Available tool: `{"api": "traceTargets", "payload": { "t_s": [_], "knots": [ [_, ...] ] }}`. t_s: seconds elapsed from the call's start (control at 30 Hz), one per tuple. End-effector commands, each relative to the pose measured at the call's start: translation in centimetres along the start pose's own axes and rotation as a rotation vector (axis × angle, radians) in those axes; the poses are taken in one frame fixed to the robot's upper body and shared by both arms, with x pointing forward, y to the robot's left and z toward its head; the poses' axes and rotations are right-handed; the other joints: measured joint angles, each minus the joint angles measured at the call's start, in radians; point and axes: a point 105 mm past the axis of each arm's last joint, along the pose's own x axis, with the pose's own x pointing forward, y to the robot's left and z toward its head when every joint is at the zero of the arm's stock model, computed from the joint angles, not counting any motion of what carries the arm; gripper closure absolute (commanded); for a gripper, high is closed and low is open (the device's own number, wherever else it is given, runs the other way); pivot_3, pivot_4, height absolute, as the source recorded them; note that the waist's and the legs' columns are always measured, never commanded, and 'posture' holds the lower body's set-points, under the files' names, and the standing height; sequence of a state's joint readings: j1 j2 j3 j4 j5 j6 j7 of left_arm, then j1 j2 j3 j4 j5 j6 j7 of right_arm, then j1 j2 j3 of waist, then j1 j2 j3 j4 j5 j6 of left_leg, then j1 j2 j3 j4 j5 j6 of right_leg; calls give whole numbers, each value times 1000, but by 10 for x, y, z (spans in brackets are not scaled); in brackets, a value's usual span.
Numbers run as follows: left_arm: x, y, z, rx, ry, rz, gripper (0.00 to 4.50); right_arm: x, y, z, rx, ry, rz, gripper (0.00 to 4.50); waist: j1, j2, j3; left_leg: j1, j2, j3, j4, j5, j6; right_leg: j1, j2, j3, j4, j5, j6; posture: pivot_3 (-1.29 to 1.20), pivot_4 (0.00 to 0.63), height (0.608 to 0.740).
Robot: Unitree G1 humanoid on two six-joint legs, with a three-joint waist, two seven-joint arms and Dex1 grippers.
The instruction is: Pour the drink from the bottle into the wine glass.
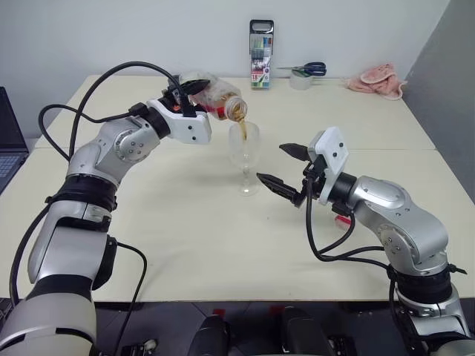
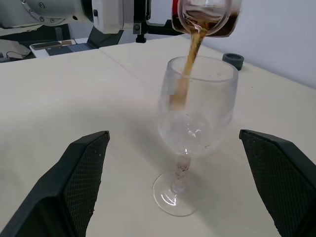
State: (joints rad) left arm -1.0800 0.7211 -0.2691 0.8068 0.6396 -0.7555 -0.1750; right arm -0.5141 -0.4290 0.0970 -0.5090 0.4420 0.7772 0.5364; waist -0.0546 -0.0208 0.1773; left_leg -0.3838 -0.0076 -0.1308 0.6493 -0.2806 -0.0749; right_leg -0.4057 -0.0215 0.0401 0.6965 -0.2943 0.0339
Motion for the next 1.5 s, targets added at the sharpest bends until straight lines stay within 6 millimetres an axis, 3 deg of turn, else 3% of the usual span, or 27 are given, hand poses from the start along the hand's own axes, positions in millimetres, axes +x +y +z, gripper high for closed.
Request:
{"api": "traceTargets", "payload": {
  "t_s": [0.03, 1.5],
  "knots": [
    [1, 30, 0, 52, -9, 85, 2864, -4, 5, 8, -25, -30, 7, 0, 0, 0, 0, 0, 0, 0, 0, 0, 0, 0, 0, 0, 0, 0, 0, 0, 150, 740],
    [5, 38, -12, 140, 24, 101, 2864, 1, 14, 6, 6, -42, 2, 0, -2, 0, 0, 0, 0, 0, 1, 0, 0, 0, 0, 0, 1, 0, 0, 0, 150, 740]
  ]
}}
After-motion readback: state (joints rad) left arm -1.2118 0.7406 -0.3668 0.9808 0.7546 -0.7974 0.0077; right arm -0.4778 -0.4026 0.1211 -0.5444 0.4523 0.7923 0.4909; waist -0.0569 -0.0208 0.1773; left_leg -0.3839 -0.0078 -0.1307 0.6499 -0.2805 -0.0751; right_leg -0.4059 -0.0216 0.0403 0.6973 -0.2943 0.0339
